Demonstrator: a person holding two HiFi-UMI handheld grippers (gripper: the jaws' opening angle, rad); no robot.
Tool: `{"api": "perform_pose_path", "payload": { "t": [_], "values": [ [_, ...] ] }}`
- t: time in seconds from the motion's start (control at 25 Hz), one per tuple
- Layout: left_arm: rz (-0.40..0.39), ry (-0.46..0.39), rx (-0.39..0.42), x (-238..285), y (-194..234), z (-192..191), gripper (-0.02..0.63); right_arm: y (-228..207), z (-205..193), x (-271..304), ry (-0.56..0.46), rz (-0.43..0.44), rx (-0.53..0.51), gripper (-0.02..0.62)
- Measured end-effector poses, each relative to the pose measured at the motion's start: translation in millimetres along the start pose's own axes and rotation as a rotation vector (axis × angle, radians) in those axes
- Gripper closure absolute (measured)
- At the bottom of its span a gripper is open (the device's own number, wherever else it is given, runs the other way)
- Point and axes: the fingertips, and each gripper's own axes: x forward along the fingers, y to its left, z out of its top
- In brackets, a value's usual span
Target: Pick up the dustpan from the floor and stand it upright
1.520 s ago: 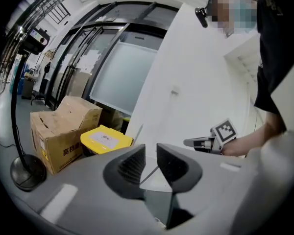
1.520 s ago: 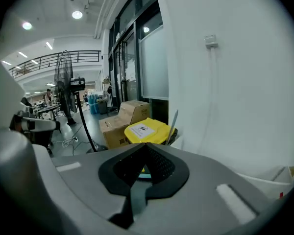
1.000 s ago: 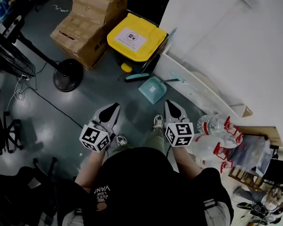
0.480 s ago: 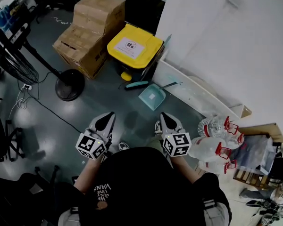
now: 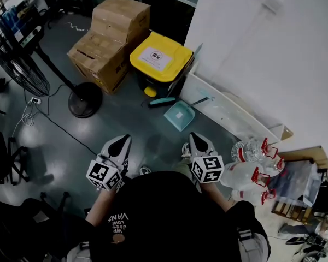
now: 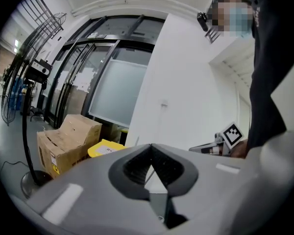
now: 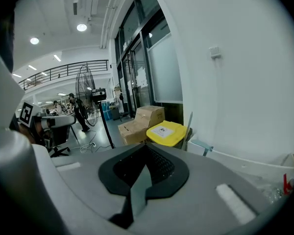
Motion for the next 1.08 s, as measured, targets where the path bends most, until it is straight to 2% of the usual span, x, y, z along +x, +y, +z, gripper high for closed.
{"api": "perform_pose_path", "payload": {
  "t": [0.64,1.08],
  "values": [
    [0.039,-0.043,-0.009,-20,0,4,0.554,7,25,13,-0.063,0.007,-0.033,0.594],
    [0.046,-0.031,-0.018,-19,1,-5,0.554,5,25,16,-0.072,-0.001,-0.027,0.594]
  ]
}}
